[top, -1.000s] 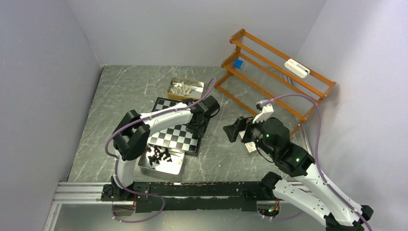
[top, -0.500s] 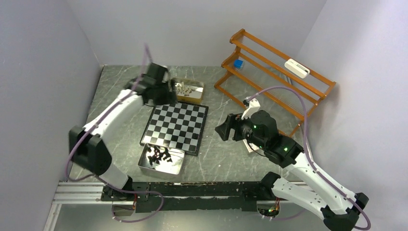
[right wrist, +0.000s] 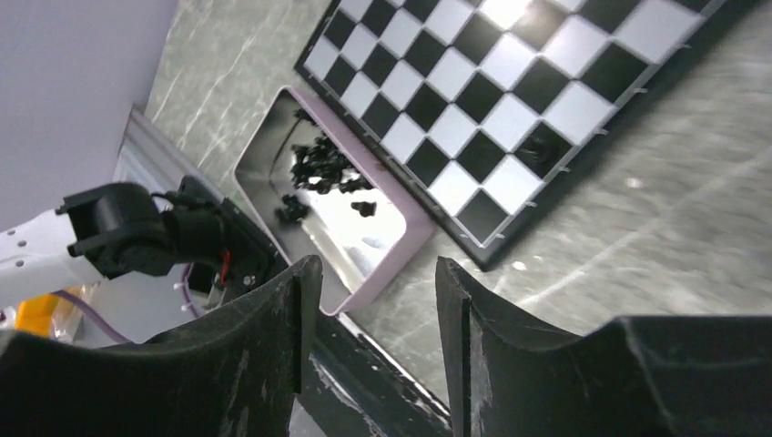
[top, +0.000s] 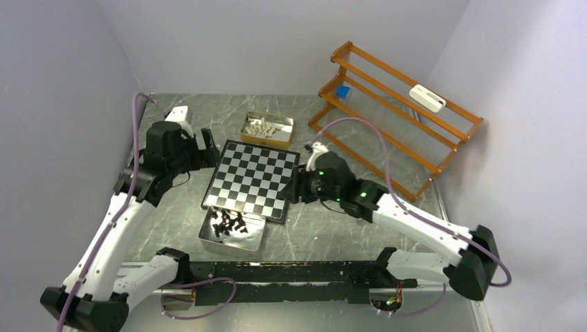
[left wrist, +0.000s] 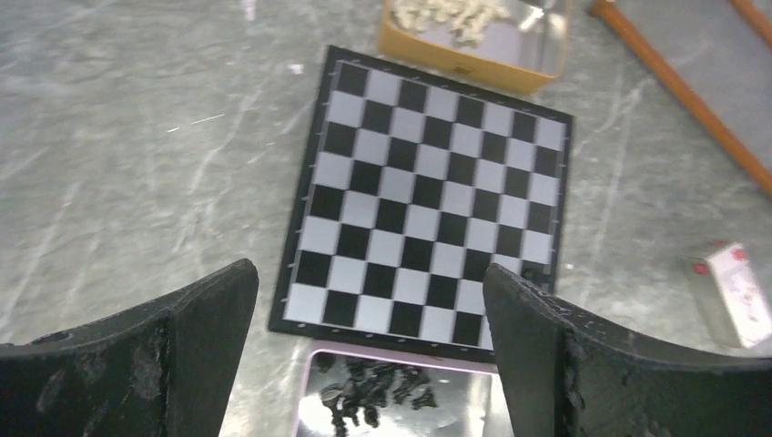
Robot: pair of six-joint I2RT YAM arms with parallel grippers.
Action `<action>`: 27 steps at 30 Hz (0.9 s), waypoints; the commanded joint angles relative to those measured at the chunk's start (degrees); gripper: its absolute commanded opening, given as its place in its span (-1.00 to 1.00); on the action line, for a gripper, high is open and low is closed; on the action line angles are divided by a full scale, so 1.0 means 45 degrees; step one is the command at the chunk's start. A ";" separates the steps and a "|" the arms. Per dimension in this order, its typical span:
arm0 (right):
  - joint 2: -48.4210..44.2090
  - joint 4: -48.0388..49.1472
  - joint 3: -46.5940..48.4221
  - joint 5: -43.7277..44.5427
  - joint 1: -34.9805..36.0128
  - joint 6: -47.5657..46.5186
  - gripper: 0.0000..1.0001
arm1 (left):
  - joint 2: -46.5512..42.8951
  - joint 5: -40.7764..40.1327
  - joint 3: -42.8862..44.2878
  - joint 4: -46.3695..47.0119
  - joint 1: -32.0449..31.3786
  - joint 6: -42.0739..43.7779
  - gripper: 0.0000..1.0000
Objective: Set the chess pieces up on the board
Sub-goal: Pick up the chess piece from the storage box.
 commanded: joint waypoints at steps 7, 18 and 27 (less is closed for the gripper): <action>0.4806 0.2167 0.2703 0.1287 0.3010 0.0065 0.05 | -0.3742 -0.6353 -0.1905 -0.0120 -0.0033 0.0239 0.96; 0.9208 0.3475 0.5333 0.0843 0.3850 -0.0878 -0.03 | -0.5648 -0.8498 -0.2104 -0.0331 -0.0033 -0.0162 0.97; 1.2064 0.2765 0.7877 0.0773 0.4355 -0.2093 -0.06 | -0.6120 -0.9551 -0.1866 -0.1084 -0.0033 -0.0847 0.99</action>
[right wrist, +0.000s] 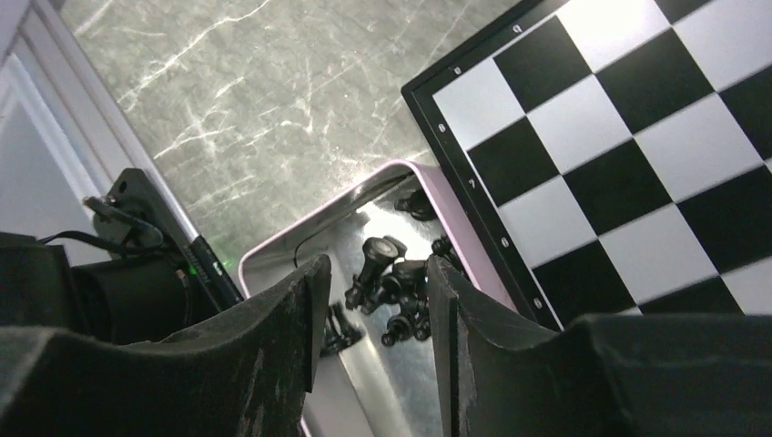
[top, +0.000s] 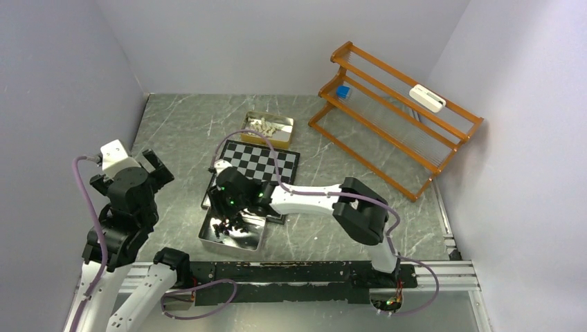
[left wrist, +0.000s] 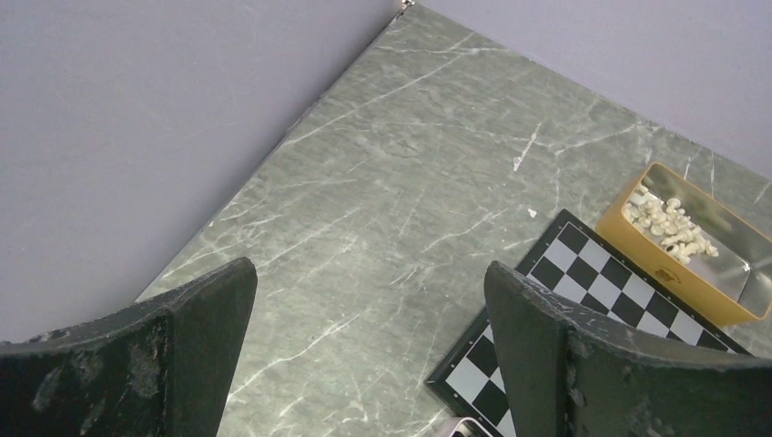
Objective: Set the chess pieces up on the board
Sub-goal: Pick up the chess piece from the storage box.
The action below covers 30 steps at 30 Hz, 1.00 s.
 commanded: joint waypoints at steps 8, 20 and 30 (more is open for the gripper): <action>0.1618 -0.0507 0.1970 0.0529 0.0422 -0.1246 -0.11 | -0.0343 -0.0734 0.0247 -0.0406 -0.0028 -0.0415 0.99; 0.2038 -0.0085 0.2103 0.0766 0.0640 -0.1879 -0.18 | -0.0367 -0.0898 0.0285 -0.0504 -0.0047 -0.0519 0.99; 0.2426 0.0264 0.2085 0.1328 0.0799 -0.2567 -0.21 | -0.0318 -0.0988 0.0305 -0.0590 -0.0086 -0.0590 0.99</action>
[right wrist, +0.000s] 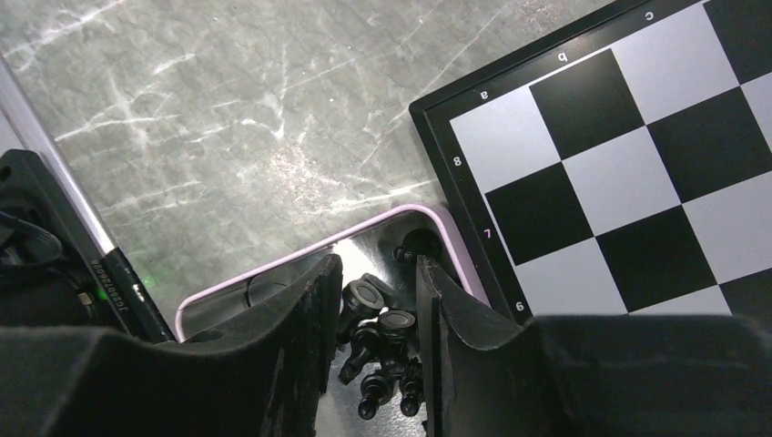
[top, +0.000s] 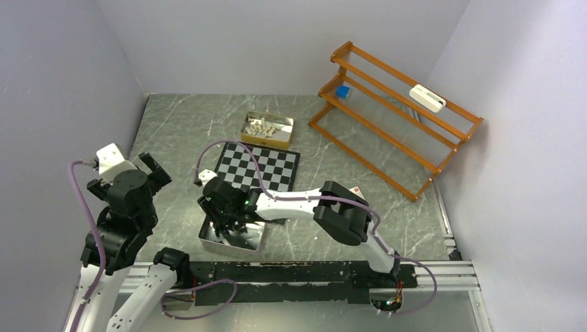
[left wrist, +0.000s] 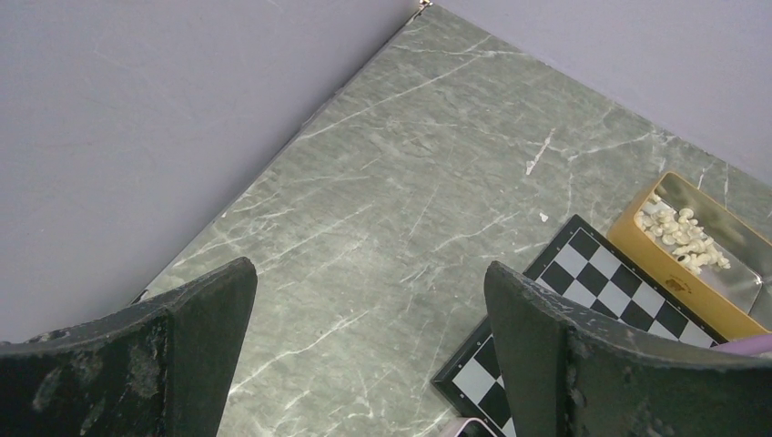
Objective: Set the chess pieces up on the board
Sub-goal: Pick up the chess piece from the storage box.
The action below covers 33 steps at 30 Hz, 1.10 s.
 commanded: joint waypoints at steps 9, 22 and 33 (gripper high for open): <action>0.0279 0.1119 -0.0089 0.1232 0.0241 -0.1209 -0.23 | -0.0009 -0.0421 0.0291 -0.0068 -0.0082 -0.0148 0.99; 0.0537 0.1178 -0.0297 0.1483 0.0331 -0.1458 -0.28 | 0.0052 -0.0420 0.0286 -0.0100 -0.0082 -0.0182 0.99; 0.0672 0.1582 -0.0461 0.2162 0.0402 -0.1522 -0.33 | 0.0051 -0.0413 0.0286 -0.0100 -0.0082 -0.0197 0.99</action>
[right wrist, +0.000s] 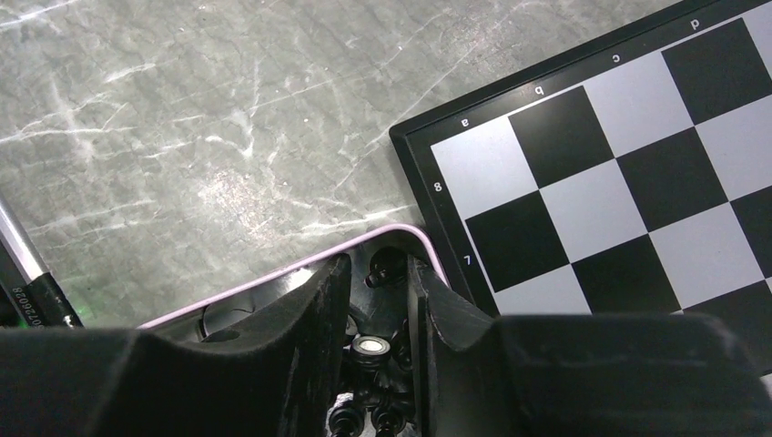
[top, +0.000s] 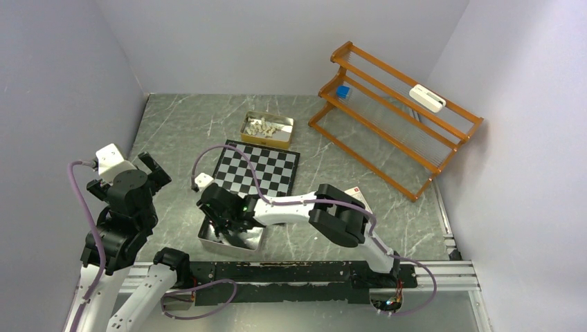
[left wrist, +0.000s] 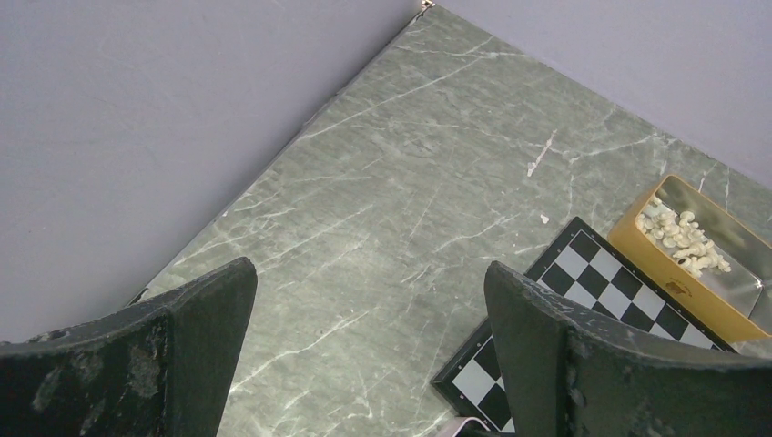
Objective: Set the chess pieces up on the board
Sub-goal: Pick up the chess piece from the storage box.
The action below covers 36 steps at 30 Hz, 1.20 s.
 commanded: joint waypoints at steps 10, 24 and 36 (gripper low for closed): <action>0.0116 0.0797 -0.0564 0.1045 0.0127 -0.0057 -0.47 | 0.0065 -0.0314 0.0286 -0.0055 -0.0082 -0.0182 0.99; 0.0061 0.1132 -0.0592 0.1081 0.0132 0.0490 -0.42 | 0.0170 -0.0311 0.0264 -0.0056 -0.0082 -0.0247 0.99; -0.0032 0.1142 -0.0759 0.1844 0.0156 0.0877 -0.65 | 0.0185 -0.0204 0.0266 -0.0032 -0.0088 -0.0217 0.99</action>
